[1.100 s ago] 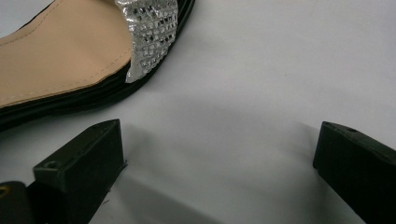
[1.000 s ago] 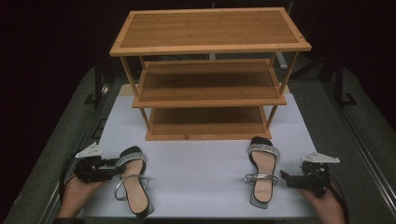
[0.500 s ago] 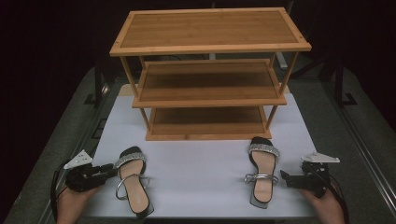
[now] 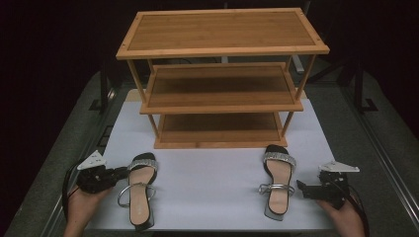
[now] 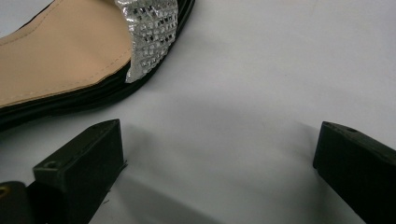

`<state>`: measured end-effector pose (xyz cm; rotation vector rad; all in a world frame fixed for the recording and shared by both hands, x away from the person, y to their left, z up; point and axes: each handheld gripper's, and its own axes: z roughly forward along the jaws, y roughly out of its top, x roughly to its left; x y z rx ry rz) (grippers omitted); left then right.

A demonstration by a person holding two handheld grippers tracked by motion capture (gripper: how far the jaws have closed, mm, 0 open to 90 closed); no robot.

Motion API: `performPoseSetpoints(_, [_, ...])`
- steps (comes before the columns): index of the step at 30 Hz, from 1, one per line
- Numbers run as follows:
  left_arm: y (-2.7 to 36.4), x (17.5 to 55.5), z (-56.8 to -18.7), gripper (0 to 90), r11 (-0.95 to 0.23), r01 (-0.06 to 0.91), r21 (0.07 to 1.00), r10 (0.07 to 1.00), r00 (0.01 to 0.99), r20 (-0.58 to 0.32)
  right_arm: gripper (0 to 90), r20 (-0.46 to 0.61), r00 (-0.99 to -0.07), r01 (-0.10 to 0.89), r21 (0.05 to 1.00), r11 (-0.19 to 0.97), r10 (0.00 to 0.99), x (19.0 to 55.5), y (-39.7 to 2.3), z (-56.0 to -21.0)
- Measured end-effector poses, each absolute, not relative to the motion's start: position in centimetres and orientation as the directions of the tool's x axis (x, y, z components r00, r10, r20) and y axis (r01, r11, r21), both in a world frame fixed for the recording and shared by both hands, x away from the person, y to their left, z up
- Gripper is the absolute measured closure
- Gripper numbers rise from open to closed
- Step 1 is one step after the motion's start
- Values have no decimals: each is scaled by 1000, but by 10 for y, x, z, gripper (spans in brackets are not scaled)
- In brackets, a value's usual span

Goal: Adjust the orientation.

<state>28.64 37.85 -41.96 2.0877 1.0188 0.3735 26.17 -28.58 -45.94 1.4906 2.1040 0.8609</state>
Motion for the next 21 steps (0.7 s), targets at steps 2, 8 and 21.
performPoseSetpoints(2, [376, 292, -420, 804, -396, 529, 750, 762, 646, -53, 11, 15, -337, 682, 694, 233, 941, 262, -286, -459])
performPoseSetpoints(8, [375, 306, -420, 807, -404, 519, 753, 747, 663, -57, 11, 14, -337, 681, 694, 233, 941, 262, -286, -459])
performPoseSetpoints(21, [373, 333, -412, 789, -390, 490, 780, 709, 700, -86, 11, 12, -338, 679, 695, 235, 941, 262, -286, -460])
